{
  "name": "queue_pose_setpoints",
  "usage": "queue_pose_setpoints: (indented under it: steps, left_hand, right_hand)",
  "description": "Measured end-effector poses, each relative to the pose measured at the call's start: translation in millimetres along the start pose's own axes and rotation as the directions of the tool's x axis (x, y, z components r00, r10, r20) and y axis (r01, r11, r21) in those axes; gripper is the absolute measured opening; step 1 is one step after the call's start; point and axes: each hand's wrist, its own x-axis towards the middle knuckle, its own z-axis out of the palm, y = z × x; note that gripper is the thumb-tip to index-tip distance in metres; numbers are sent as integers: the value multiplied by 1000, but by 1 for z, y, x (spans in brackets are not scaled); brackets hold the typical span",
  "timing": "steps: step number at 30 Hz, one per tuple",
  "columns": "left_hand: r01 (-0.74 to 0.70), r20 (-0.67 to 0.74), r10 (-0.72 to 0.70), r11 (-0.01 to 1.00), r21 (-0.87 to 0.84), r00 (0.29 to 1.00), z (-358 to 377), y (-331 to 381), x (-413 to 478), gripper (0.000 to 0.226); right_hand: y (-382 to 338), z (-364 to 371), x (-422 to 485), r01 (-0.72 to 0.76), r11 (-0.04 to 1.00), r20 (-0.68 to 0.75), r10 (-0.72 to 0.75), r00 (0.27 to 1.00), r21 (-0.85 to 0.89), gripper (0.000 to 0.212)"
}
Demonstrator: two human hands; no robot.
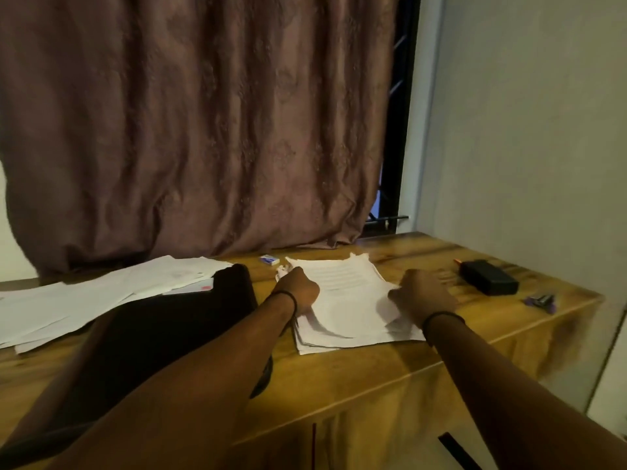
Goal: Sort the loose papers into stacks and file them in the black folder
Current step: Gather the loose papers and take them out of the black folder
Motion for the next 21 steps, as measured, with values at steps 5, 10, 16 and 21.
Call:
queue_pose_setpoints:
  steps: [5,10,16,21]
  left_hand:
    - [6,-92,28,939,344,995,16,-15,12,63]
    - [36,-156,12,951,306,988,-5,-28,17,58]
    - [129,-294,-33,941,313,955,-88,-81,-9,53]
    - [308,-432,-173,913,266,885,-181,-173,-57,61]
  right_hand:
    - [9,5,5,41,933,110,-2,994,-358,42]
    - [-26,6,1,140,919,3,-149,989,-369,45]
    - [-120,43,-36,400,910,71,-395,916,-111,23]
    - [-220,81,-97,569,818,224,-572,789,84,21]
